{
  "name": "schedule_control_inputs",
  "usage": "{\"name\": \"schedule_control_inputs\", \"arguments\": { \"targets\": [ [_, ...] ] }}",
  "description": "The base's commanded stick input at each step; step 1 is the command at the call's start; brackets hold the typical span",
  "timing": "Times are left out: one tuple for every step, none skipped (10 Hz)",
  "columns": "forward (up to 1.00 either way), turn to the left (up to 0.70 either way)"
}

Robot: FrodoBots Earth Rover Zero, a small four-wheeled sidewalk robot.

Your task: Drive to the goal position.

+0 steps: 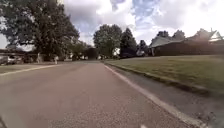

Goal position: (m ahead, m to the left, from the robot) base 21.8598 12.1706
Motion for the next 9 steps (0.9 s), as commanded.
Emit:
{"name": "schedule_control_inputs", "arguments": {
  "targets": [
    [0.06, 0.00],
    [0.06, 0.00],
    [0.06, 0.00],
    [0.06, 0.00],
    [0.06, 0.00],
    [0.06, 0.00],
    [0.06, 0.00],
    [0.06, 0.00],
    [0.08, 0.00]
  ]
}}
